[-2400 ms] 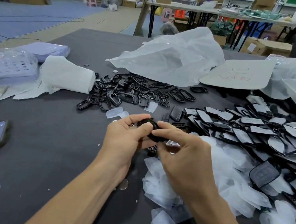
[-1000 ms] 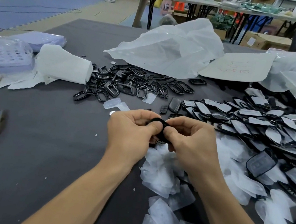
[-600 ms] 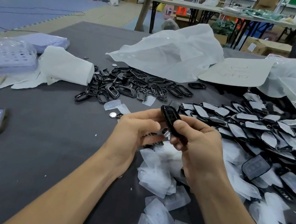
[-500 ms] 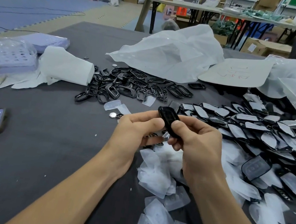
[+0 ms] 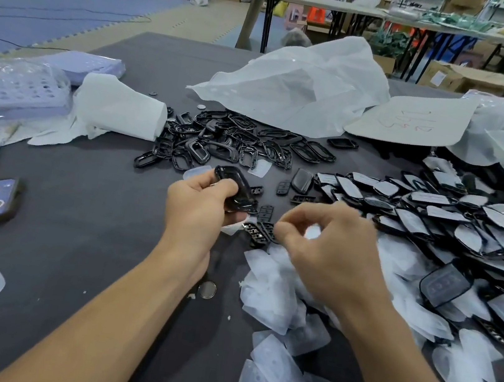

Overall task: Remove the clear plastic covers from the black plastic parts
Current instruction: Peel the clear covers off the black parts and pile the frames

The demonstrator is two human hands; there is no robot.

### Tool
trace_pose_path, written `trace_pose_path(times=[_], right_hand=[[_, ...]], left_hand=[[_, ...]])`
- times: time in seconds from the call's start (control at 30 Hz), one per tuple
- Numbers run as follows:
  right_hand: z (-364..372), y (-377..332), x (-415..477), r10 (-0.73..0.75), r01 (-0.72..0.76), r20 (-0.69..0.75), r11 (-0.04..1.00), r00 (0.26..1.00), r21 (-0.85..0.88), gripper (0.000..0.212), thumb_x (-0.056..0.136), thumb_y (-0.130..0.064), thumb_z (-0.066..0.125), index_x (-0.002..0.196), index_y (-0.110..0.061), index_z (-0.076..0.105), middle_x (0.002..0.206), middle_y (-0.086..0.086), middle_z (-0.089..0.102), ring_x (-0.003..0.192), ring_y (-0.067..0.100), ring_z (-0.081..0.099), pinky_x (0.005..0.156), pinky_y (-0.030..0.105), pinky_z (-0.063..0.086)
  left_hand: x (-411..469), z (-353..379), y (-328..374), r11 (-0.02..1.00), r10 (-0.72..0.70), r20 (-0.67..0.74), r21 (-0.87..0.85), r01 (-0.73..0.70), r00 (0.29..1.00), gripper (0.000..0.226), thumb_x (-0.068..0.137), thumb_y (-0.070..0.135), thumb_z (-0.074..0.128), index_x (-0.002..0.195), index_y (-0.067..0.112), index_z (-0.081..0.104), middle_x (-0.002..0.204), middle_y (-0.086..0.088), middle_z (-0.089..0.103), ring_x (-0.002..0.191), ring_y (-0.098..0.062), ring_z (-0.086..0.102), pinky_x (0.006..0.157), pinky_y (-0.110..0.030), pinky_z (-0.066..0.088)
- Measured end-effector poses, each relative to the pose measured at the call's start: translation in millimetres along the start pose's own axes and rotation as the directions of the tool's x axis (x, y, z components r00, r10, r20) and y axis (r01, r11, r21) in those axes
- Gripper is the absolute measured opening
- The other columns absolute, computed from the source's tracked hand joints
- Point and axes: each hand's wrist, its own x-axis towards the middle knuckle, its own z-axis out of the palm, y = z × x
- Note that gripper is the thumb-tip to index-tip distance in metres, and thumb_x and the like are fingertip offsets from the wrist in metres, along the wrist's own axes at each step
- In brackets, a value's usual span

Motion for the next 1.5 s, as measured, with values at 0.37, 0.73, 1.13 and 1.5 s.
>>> trace_pose_path(times=[0.37,0.73,1.13,1.5], right_hand=[[14,-11,-4,0.066,-0.002,0.203,0.955,0.977,-0.297,0.024,0.078,-0.051,0.079,0.075,-0.029,0.068,0.074,-0.011,0.059,0.081,0.014,0.052,0.084,0.033,0.043],[14,0,-1,0.147,-0.152,0.122,0.988,0.982,0.029,0.017,0.083,-0.036,0.081,0.071,-0.027,0.075,0.072,-0.013,0.069,0.073,0.000,0.061,0.064,0.012,0.043],[4,1,9,0.408,-0.355,0.153,0.484,0.900,0.800,0.019,0.089,0.009,0.063,0.090,-0.005,0.076,0.063,0.011,0.057,0.046,0.015,0.051,0.044,0.023,0.040],[9,6,9,0.360,-0.326,0.112,0.615,0.926,0.718,0.022,0.088,0.008,0.071,0.090,-0.012,0.077,0.071,0.000,0.071,0.061,0.007,0.059,0.057,0.018,0.048]], left_hand=[[4,5,-6,0.995,0.060,0.059,0.076,-0.064,0.996,0.027,0.098,-0.002,0.055,0.087,0.013,0.074,0.065,-0.002,0.073,0.053,-0.010,0.064,0.049,-0.022,0.054],[3,3,-8,0.986,0.069,0.101,0.146,-0.084,0.992,0.022,0.100,-0.002,0.057,0.092,0.012,0.071,0.067,-0.002,0.075,0.053,-0.011,0.066,0.049,-0.021,0.054],[-9,9,-7,0.973,0.067,0.208,0.202,-0.109,0.976,0.027,0.100,0.000,0.056,0.091,0.018,0.073,0.069,0.000,0.076,0.059,-0.006,0.069,0.050,-0.021,0.055],[-13,6,-8,0.967,0.074,0.273,0.214,-0.136,0.959,0.026,0.099,0.000,0.056,0.092,0.014,0.077,0.077,-0.010,0.078,0.064,-0.017,0.071,0.054,-0.027,0.058]])
